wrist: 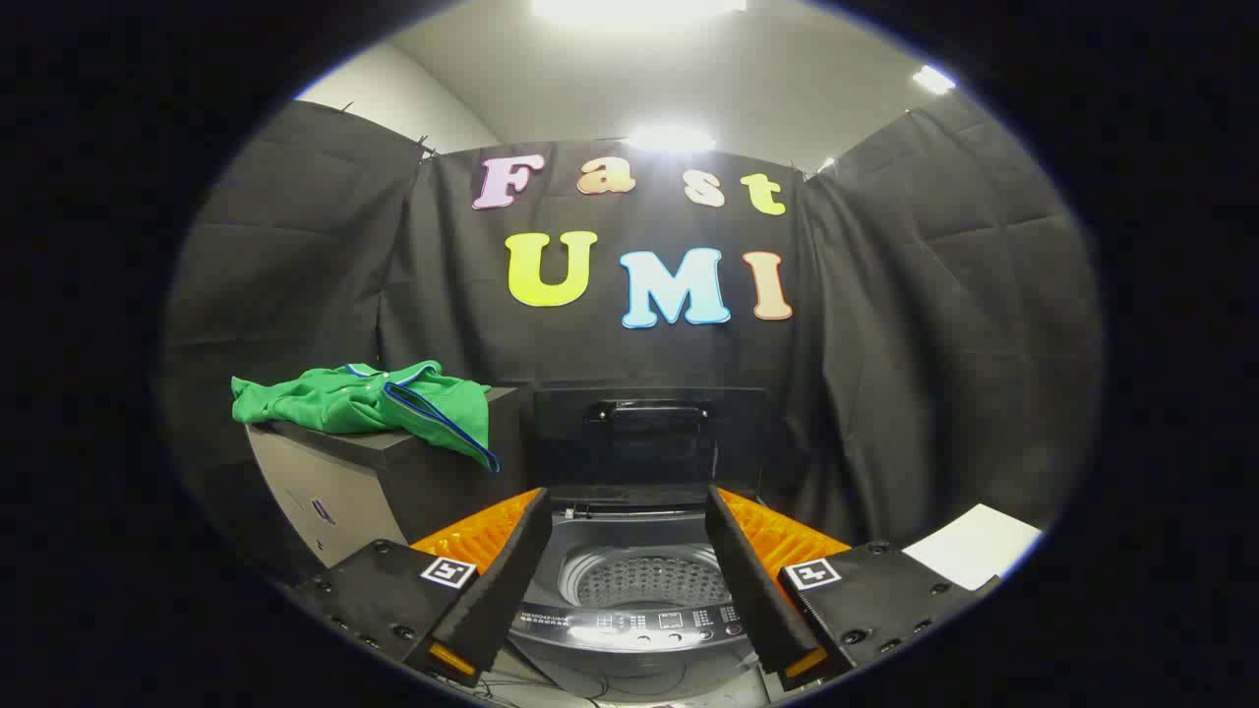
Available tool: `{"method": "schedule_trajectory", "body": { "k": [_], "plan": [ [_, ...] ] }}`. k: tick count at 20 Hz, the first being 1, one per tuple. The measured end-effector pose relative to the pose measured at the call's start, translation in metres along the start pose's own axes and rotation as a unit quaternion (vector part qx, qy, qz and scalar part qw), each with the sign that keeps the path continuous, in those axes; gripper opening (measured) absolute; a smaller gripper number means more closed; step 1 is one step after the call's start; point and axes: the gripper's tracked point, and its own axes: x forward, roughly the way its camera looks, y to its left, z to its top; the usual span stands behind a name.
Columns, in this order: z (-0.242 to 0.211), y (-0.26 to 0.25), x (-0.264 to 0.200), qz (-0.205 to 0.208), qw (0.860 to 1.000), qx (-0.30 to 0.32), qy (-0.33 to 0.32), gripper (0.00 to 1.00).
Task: Put the clothes into the washing machine and then close the washing machine lid.
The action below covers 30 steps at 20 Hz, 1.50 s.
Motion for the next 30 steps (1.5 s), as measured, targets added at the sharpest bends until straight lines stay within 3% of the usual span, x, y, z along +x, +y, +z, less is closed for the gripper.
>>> {"method": "schedule_trajectory", "body": {
  "k": [20, 30],
  "plan": [
    [0.023, -0.011, 0.009, 0.029, 0.999, -0.005, -0.023, 0.98],
    [0.026, -0.011, 0.010, 0.076, 0.997, 0.010, -0.002, 0.98]
  ]
}}
